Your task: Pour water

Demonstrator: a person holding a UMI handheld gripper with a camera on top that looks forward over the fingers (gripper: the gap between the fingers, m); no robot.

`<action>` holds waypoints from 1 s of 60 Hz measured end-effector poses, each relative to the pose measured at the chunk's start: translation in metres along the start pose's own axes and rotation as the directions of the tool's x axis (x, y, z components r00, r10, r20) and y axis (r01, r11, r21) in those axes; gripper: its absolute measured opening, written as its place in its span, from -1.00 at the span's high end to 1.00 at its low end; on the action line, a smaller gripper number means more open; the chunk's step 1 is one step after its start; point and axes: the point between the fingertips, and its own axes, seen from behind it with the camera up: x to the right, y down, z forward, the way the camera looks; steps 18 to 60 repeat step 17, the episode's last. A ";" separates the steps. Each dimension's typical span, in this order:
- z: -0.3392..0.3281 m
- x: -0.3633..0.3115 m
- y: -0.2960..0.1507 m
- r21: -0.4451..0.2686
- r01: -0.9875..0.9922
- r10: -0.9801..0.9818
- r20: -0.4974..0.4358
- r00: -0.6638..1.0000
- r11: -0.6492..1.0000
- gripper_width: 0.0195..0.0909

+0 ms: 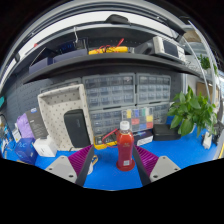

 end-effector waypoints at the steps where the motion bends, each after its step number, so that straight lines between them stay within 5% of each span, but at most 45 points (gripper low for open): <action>1: -0.002 0.000 -0.003 0.002 0.003 -0.003 0.000 1.000 1.000 -0.68; 60: -0.014 0.009 -0.018 0.011 0.053 -0.053 -0.013 0.998 0.999 -0.67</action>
